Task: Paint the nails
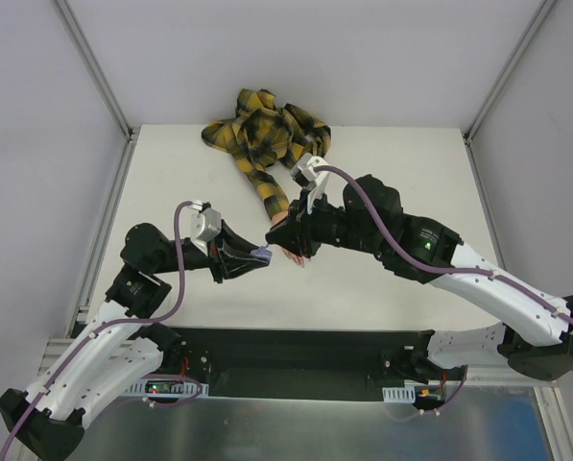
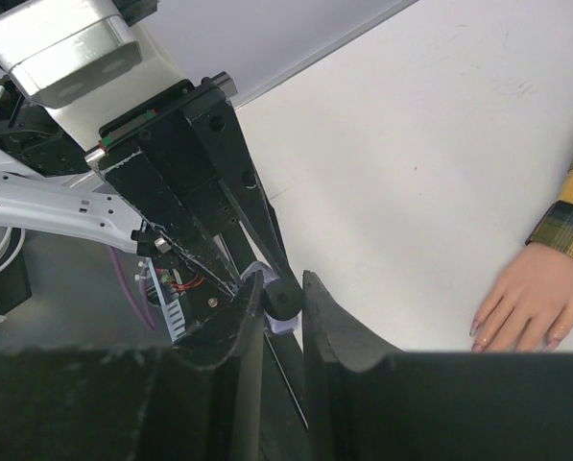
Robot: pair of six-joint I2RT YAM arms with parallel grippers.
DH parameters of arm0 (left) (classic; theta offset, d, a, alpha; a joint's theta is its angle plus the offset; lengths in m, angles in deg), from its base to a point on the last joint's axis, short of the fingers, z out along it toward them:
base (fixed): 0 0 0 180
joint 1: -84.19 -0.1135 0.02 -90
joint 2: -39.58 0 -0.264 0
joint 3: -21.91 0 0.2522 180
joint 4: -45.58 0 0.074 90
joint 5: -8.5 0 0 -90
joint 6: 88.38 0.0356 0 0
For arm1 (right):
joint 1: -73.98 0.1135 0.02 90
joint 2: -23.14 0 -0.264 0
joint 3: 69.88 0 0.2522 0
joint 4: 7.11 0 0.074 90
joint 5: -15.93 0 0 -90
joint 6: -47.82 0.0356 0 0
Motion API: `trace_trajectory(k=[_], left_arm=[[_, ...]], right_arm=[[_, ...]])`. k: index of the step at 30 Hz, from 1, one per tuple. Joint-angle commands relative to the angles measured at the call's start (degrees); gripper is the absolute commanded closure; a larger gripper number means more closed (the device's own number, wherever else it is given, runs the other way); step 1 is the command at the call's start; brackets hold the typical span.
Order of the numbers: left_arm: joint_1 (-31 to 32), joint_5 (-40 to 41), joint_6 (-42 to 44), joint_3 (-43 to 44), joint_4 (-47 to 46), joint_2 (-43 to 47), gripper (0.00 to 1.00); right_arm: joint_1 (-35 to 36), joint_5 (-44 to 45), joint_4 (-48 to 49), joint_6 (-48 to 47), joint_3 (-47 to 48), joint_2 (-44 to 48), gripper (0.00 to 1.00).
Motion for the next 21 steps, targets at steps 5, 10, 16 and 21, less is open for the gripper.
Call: trace_trajectory(k=[5, 10, 16, 21], left_arm=[[0.39, -1.59, 0.73, 2.49, -2.38, -0.41, 1.00], [0.39, -1.59, 0.65, 2.58, -2.38, -0.67, 1.00], [0.39, -0.19, 1.26, 2.49, -1.85, 0.03, 1.00], [0.39, 0.52, 2.05, 2.67, -1.06, 0.39, 1.00]], right_arm=[[0.02, -0.38, 3.22, -0.24, 0.70, 0.91, 1.00], [0.02, -0.12, 3.31, -0.24, 0.97, 1.27, 1.00], [-0.06, 0.58, 2.08, -0.42, 0.97, 1.97, 1.00], [-0.06, 1.37, 1.73, -0.77, 0.79, 3.11, 1.00]])
